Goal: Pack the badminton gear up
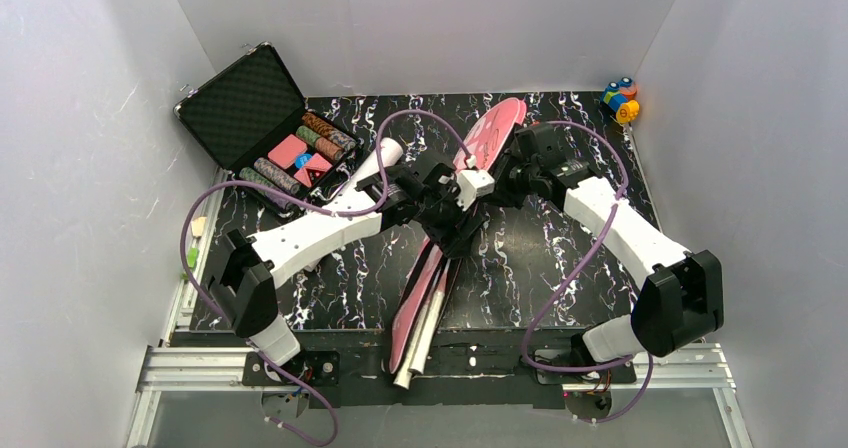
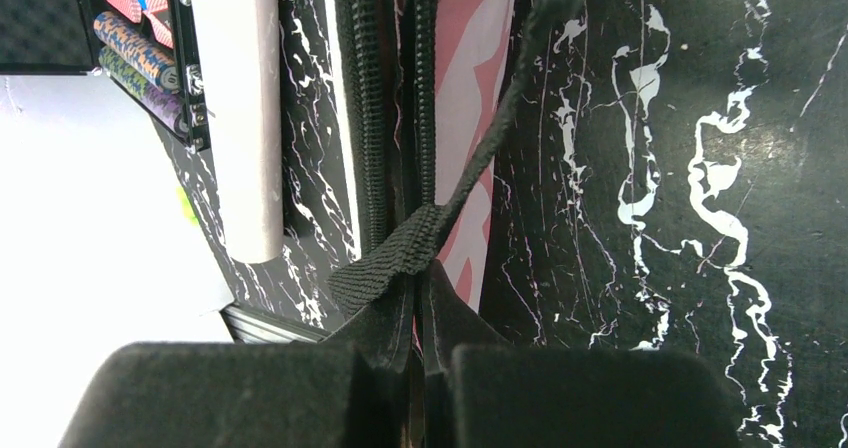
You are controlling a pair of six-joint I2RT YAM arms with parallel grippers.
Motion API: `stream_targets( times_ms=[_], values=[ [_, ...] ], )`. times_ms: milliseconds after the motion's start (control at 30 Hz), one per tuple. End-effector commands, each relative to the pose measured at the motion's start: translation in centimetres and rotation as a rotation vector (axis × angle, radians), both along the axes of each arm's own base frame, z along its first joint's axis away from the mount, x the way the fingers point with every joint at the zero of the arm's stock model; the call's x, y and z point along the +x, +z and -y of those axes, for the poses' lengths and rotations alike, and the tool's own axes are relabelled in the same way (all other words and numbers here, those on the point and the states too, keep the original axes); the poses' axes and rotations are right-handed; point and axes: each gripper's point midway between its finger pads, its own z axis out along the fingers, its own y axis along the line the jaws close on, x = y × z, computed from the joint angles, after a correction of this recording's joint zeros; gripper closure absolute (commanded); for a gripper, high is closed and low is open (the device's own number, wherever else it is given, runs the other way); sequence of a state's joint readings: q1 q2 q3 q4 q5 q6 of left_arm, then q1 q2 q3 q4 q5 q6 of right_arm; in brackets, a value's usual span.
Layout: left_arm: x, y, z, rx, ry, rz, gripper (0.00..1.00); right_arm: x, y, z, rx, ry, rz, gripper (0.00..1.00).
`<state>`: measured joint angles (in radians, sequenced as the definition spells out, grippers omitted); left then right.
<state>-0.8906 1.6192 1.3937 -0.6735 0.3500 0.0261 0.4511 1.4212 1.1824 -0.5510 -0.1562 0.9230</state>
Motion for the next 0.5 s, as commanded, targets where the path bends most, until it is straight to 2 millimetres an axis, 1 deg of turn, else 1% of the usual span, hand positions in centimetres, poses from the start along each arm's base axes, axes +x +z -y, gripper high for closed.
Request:
stream_targets(
  times_ms=[0, 67, 167, 300, 367, 467],
  values=[
    [1.7, 2.5, -0.1, -0.020, 0.063, 0.083, 0.27, 0.4, 4.4, -2.1, 0.087, 0.002, 0.090, 0.99],
    [2.2, 2.0, 0.3, 0.002, 0.076, 0.105, 0.27, 0.2, 4.5, -2.4, 0.087, -0.015, 0.089, 0.99],
    [2.3, 0.6, 0.5, 0.057, 0.079, 0.114, 0.27, -0.2, 4.9, -2.8, 0.103, -0.036, 0.087, 0.99],
    [0.9, 0.1, 0.5, 0.054, 0.057, 0.071, 0.27, -0.3, 5.2, -2.7, 0.109, -0.054, 0.094, 0.99],
    [0.5, -0.3, 0.0, 0.066, 0.052, 0.079, 0.26, -0.4, 5.3, -2.7, 0.112, -0.054, 0.090, 0.99],
    [0.1, -1.0, -1.3, 0.098, 0.057, 0.100, 0.27, -0.6, 5.6, -2.7, 0.126, -0.060, 0.093, 0.99]
  ],
)
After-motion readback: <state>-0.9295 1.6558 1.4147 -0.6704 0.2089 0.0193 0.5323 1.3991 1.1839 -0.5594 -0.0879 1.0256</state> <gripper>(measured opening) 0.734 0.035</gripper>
